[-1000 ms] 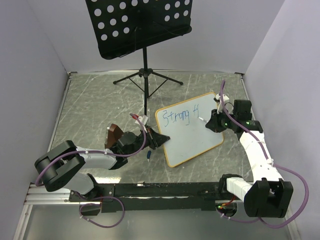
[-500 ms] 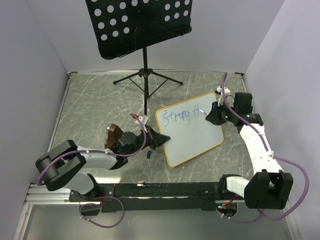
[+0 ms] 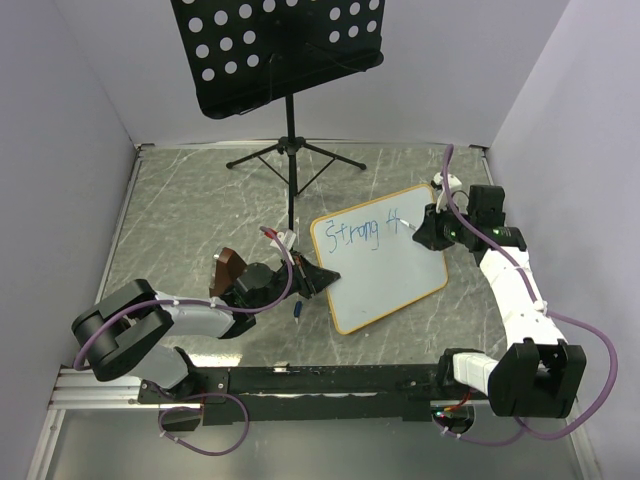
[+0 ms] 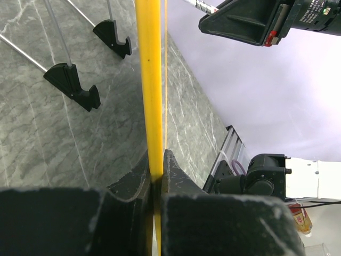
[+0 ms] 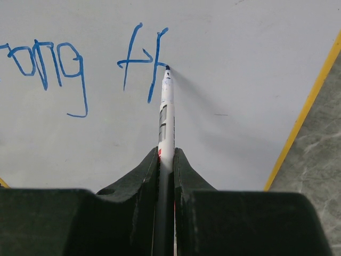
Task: Write a sentence on the whiteboard
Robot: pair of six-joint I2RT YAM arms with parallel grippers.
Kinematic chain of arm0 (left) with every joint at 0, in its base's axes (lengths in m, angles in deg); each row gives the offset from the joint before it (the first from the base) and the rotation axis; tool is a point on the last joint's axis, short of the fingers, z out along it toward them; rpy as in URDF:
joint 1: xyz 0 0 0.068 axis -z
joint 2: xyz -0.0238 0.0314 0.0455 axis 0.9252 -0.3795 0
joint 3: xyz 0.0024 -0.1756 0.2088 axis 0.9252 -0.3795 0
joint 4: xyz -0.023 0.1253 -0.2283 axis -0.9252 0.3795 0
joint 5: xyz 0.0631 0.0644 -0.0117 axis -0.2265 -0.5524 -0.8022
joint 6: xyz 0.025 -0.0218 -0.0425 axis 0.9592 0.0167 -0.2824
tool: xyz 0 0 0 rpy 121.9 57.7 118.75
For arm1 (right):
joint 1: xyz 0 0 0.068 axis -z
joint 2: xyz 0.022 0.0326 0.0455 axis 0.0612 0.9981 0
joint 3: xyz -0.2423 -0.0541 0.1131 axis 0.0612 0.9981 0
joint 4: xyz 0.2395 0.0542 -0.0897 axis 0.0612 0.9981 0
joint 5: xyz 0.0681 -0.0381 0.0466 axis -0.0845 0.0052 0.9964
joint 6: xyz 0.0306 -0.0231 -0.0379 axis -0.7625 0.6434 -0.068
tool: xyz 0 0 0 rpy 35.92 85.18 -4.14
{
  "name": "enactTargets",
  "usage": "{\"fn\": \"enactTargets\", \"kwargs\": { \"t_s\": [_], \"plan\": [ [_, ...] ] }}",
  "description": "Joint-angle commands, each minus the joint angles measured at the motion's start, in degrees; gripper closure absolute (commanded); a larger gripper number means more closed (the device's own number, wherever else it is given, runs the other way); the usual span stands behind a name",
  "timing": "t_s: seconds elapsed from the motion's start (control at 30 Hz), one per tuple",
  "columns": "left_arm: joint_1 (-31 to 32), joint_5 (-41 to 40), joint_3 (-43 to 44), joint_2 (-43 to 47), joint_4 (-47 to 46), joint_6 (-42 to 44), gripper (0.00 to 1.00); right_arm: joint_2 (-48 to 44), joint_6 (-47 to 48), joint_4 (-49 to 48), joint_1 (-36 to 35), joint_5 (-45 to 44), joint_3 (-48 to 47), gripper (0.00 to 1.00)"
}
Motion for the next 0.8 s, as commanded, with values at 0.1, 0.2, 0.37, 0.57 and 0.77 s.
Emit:
{"fn": "enactTargets", "kwargs": {
  "t_s": [0.1,0.2,0.37,0.57,0.77],
  "plan": [
    [-0.07,1.73,0.6,0.61,-7.81,2.24,0.99,-3.74,4.43,3.93,0.42,1.2,1.34,1.0],
    [0.02,1.91,0.6,0.43,-7.9,2.15,0.99,-4.8,4.79,4.46,0.51,0.85,2.57,1.0],
    [-0.07,2.35,0.86,-0.01,-7.81,2.15,0.99,-4.71,3.91,3.59,0.86,-0.29,2.05,1.0],
    [-0.07,2.08,0.77,0.52,-7.46,2.24,0.99,-2.96,3.04,2.1,1.57,0.67,-0.5,1.0],
    [-0.07,2.08,0.68,0.61,-7.72,2.06,0.99,-2.43,1.81,0.43,1.57,3.48,-1.73,1.0]
  ]
}}
